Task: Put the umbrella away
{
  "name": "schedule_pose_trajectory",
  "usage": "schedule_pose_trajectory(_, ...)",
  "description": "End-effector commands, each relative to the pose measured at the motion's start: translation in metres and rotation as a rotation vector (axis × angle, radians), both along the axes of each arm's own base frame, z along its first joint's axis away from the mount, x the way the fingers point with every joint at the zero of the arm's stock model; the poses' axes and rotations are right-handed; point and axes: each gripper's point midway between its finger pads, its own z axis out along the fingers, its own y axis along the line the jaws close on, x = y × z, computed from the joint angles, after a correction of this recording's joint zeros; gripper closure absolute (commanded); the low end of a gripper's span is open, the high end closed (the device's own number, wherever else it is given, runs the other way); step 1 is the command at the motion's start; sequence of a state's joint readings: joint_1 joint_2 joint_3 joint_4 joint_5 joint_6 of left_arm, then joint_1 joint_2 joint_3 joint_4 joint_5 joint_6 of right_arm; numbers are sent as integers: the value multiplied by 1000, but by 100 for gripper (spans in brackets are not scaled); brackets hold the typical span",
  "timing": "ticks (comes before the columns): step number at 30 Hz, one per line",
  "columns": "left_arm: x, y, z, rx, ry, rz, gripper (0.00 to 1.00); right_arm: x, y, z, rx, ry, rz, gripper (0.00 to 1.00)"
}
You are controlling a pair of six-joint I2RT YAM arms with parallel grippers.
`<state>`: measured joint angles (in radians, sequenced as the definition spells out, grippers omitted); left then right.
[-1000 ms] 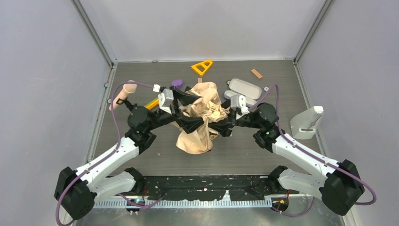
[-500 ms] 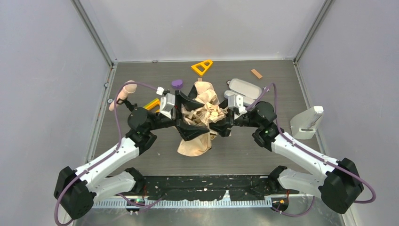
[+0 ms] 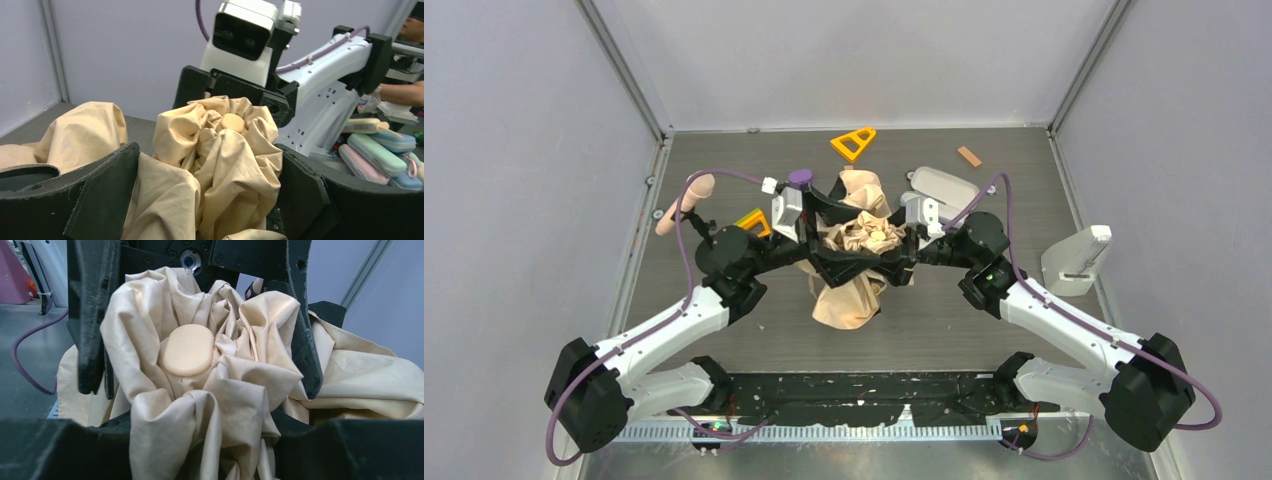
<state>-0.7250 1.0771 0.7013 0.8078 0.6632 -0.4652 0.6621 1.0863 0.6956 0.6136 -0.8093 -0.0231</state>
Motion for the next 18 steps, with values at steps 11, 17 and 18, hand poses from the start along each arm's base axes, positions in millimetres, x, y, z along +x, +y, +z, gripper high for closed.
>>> schedule_pose_trajectory(11,21,-27,-2,2,52,62,10,-4,3,-71,-226,176,-1,94)
schedule_pose_trajectory(17,16,-31,-15,65,60,39,73,1,1,-70,-239,179,-36,90)
schedule_pose_trajectory(18,16,-30,-19,81,59,42,80,2,-1,-69,-238,184,-49,87)
